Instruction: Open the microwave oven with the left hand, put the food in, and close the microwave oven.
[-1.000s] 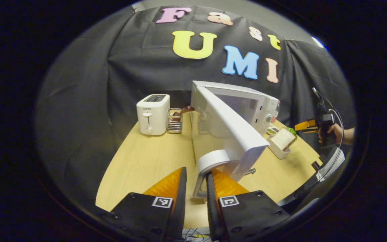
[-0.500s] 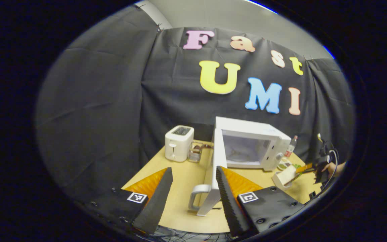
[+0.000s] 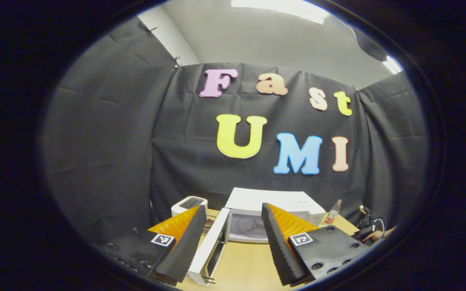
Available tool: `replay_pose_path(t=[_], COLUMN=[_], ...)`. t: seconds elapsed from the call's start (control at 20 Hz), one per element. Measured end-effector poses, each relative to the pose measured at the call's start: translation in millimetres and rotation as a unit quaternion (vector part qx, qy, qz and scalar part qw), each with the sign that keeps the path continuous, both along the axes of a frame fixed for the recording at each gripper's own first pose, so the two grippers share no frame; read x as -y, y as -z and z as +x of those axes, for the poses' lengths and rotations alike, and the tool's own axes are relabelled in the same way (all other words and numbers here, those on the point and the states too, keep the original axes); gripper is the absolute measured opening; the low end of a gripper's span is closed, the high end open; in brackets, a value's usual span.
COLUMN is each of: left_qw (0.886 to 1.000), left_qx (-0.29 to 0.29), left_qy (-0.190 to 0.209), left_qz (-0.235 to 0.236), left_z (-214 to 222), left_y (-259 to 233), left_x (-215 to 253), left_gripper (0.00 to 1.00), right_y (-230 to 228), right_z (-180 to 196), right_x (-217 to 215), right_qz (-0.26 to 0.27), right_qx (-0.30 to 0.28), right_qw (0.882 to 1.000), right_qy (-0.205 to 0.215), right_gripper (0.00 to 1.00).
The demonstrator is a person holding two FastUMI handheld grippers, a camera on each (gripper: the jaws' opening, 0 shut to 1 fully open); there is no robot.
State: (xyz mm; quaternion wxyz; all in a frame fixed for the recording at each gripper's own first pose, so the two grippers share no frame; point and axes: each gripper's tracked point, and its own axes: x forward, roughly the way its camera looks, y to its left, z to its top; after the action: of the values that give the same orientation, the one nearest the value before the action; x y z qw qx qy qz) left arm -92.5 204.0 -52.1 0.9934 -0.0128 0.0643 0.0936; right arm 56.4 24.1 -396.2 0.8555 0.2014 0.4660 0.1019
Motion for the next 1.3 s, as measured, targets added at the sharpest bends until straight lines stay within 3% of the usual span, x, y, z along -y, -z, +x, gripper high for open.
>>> replay_pose_path(t=[0.05,0.1,0.45,0.7,0.9,1.1,1.15,1.3], left_qw=[1.000,1.000,1.000,0.999,0.996,0.994,0.993,0.992], left_qx=[-0.002,-0.005,0.012,0.020,0.027,0.028,0.028,0.021], left_qy=[0.002,0.003,0.019,0.045,0.079,0.108,0.114,0.121], left_qz=[0.000,-0.003,0.007,-0.005,-0.006,0.017,0.022,0.025], left_z=[5,10,26,38,45,46,47,46], left_y=[2,2,-19,-22,-24,-23,-23,-16], left_x=[8,16,32,13,-6,-29,-33,-50], left_gripper=[0.86,0.86,0.86,0.88,0.87,0.86,0.90,0.86], right_y=[-1,-3,-24,-69,-100,-109,-110,-109], right_z=[2,0,-2,-6,-13,-8,-5,7], right_x=[0,-1,-4,-33,-75,-119,-129,-158], right_qz=[0.015,0.024,0.029,0.089,0.172,0.257,0.271,0.308], right_qx=[-0.005,-0.009,0.019,0.045,0.053,0.049,0.050,0.048], right_qw=[1.000,1.000,0.999,0.994,0.981,0.958,0.953,0.938], right_qy=[0.004,0.002,0.004,0.033,0.070,0.116,0.125,0.149], right_gripper=[0.44,0.26,0.26,0.26,0.26,0.26,0.26,0.26])
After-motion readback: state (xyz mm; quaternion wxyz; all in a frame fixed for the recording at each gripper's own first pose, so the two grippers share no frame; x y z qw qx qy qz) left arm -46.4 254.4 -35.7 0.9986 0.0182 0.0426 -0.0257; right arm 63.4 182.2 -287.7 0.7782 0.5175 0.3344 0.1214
